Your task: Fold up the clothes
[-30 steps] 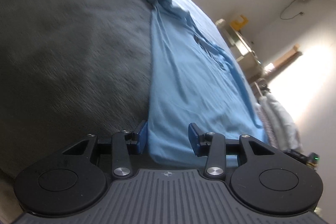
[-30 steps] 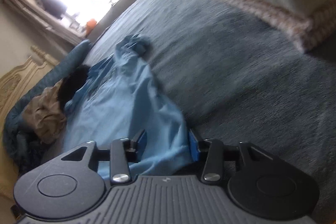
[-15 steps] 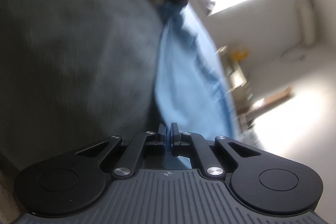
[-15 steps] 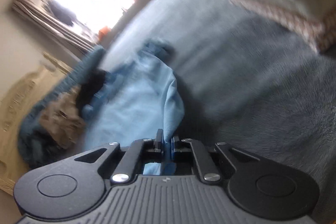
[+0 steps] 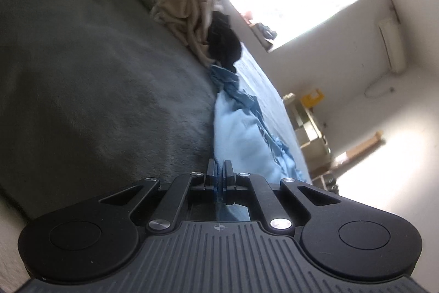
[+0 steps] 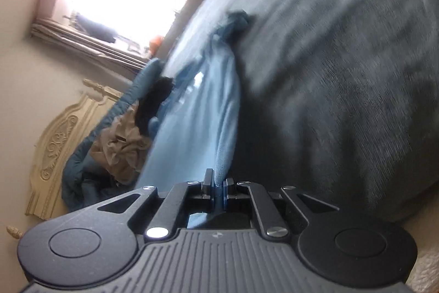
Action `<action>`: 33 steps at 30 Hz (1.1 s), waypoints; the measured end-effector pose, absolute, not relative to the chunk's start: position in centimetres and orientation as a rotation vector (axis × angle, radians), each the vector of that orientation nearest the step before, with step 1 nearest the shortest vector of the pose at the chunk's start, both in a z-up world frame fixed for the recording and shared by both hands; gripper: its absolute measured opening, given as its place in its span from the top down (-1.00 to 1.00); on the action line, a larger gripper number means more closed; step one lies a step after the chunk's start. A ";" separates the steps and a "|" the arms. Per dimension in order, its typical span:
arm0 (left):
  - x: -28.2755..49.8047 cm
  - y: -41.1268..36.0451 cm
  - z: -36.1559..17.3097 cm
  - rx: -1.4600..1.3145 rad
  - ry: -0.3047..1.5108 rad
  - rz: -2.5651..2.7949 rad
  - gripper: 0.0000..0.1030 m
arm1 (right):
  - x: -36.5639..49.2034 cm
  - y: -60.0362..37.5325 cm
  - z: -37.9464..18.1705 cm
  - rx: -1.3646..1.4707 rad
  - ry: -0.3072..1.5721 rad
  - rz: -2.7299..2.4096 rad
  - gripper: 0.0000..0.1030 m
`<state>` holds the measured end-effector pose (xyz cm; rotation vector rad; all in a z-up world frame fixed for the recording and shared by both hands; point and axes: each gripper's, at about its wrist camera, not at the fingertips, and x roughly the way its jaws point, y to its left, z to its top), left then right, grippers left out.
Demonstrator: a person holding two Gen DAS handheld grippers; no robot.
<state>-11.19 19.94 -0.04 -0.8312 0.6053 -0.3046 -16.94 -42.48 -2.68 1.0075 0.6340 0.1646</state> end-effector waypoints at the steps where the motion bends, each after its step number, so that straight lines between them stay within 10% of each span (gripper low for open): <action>1: -11.1 19.9 -0.1 -0.817 0.618 -0.306 0.98 | -17.1 -42.6 -2.1 0.992 0.621 0.168 0.87; 14: -10.1 18.6 -3.8 -0.617 0.791 -0.266 0.96 | -16.8 -41.9 -4.3 0.826 0.757 0.004 0.84; 20: -11.4 19.0 -2.7 -0.488 0.799 -0.233 0.62 | -18.1 -41.9 -3.6 0.756 0.764 -0.066 0.43; 33: -5.3 11.9 1.8 -0.402 0.699 -0.408 0.42 | -12.0 -35.2 3.2 0.283 0.591 0.028 0.39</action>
